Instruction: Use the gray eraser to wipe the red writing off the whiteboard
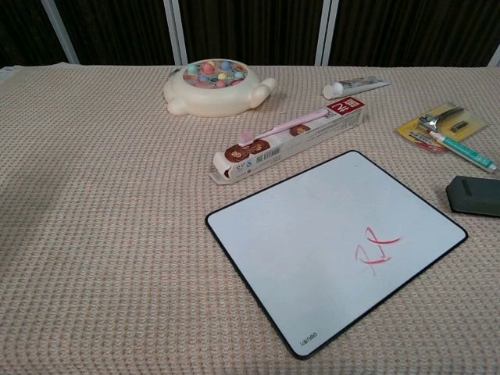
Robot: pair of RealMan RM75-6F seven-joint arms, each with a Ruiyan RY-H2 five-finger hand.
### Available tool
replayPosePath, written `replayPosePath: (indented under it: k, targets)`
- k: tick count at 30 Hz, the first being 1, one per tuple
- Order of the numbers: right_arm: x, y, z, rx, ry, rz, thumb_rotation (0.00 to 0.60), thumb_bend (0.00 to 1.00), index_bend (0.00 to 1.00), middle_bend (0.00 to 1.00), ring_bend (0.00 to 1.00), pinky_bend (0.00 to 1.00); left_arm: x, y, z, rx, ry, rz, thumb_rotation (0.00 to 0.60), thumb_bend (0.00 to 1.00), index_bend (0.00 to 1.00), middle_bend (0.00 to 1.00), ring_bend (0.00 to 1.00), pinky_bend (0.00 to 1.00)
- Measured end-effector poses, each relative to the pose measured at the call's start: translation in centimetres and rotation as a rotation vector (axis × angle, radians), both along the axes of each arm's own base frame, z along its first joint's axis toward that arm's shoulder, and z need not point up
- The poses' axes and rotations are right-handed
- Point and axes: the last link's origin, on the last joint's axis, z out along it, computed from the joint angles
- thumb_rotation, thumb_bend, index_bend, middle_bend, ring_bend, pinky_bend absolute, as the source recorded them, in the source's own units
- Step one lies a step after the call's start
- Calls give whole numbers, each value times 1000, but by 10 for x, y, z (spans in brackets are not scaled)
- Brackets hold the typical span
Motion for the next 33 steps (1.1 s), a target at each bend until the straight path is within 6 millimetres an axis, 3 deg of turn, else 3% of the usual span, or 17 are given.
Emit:
replayPosePath:
  k: [23, 33]
  targets:
    - [1, -1, -2, 12, 0, 6, 600, 86, 0, 0, 41, 144, 0, 0, 1, 6, -3, 0, 600, 638, 160, 88, 23, 0]
    - [2, -1, -12, 77, -46, -11, 600, 84, 0, 0, 45, 144, 1, 1, 0, 12, -11, 2, 600, 638, 160, 88, 23, 0]
